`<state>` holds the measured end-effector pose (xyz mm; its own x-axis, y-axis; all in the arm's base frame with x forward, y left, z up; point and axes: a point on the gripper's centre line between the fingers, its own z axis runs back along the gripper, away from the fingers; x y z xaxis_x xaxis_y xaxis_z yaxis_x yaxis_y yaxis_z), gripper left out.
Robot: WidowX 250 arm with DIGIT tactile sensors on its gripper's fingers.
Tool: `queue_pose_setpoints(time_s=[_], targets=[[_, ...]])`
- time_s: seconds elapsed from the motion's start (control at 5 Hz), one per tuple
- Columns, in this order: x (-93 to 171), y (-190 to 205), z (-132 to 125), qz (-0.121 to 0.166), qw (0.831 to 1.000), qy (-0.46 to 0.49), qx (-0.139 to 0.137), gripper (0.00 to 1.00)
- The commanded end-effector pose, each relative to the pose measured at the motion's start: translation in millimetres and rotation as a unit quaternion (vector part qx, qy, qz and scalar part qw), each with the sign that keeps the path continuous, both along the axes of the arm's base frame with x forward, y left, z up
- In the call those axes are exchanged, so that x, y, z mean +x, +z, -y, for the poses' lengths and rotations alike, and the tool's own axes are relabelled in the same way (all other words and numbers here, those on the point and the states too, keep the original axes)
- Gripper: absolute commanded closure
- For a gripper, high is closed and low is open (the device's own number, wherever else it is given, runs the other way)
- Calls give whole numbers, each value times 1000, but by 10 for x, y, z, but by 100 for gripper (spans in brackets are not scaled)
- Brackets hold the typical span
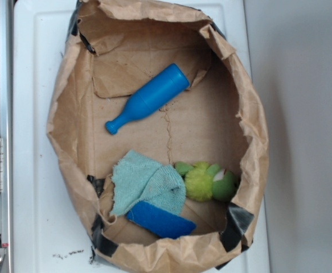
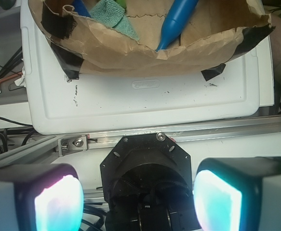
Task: Grab the blue bottle.
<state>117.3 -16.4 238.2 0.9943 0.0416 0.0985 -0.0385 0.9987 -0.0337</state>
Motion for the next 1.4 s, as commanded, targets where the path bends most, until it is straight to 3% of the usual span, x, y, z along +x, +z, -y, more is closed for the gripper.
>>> queue_pose_setpoints(time_s=[0.0, 0.2, 0.4, 0.6, 0.8, 1.0, 1.2], targets=[[0, 0, 0, 0, 1000, 0, 0, 0], [158, -30, -46, 29, 998, 52, 28, 0], [9, 97, -72, 53, 997, 53, 19, 0], [36, 113, -79, 60, 997, 46, 16, 0], [537, -245, -238, 52, 996, 65, 16, 0], [1027, -263, -296, 43, 996, 79, 24, 0], [1246, -278, -350, 43, 995, 84, 35, 0]])
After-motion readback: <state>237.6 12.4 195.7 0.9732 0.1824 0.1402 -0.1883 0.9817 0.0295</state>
